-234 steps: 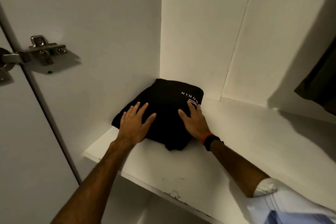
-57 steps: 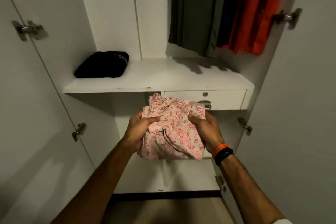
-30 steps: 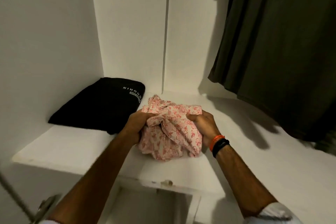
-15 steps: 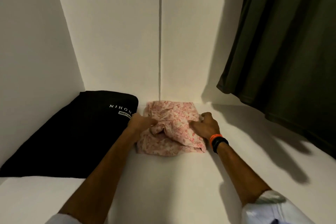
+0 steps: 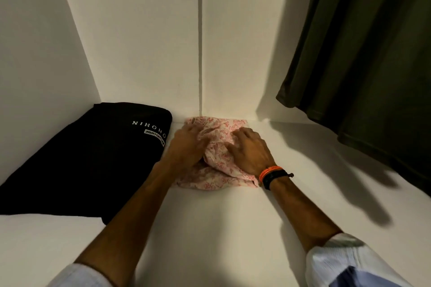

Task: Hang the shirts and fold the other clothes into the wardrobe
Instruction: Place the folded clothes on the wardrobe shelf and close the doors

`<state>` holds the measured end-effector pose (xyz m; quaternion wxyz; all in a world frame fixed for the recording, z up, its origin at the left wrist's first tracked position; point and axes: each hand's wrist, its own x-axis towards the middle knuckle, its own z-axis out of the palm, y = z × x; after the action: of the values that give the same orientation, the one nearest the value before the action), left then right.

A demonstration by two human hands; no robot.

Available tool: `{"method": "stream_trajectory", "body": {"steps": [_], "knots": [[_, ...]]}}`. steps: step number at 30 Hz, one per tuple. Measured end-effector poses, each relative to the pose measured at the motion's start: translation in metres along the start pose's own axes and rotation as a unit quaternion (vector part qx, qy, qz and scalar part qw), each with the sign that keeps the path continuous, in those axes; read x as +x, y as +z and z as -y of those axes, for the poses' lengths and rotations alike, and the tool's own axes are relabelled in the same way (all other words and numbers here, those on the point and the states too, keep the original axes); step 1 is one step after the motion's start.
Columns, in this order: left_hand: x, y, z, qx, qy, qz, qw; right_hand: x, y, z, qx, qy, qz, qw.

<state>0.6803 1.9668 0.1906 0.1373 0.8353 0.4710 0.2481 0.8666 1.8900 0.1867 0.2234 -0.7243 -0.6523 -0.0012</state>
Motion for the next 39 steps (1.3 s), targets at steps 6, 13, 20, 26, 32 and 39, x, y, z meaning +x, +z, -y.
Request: {"method": "stream_trajectory", "body": {"steps": [6, 13, 20, 26, 32, 39], "knots": [[-0.016, 0.025, 0.010, 0.082, 0.001, 0.055, 0.995, 0.001, 0.018, -0.005, -0.037, 0.003, 0.088, 0.995], [-0.019, 0.024, 0.010, 0.066, 0.009, 0.028, 0.997, -0.002, 0.015, -0.001, -0.019, 0.011, 0.092, 0.995], [-0.016, 0.019, 0.007, 0.066, 0.004, 0.067, 0.996, -0.013, 0.008, 0.006, 0.035, 0.042, 0.068, 0.996], [-0.028, 0.012, 0.007, 0.043, -0.008, 0.080, 0.996, -0.040, 0.002, 0.011, 0.078, 0.046, 0.008, 0.996], [-0.064, -0.007, -0.006, -0.006, 0.005, 0.057, 0.998, -0.071, -0.011, 0.025, 0.108, 0.055, -0.031, 0.992], [-0.129, -0.036, -0.037, -0.031, 0.033, -0.001, 0.999, -0.130, -0.037, 0.047, 0.127, 0.050, -0.054, 0.989]]}}
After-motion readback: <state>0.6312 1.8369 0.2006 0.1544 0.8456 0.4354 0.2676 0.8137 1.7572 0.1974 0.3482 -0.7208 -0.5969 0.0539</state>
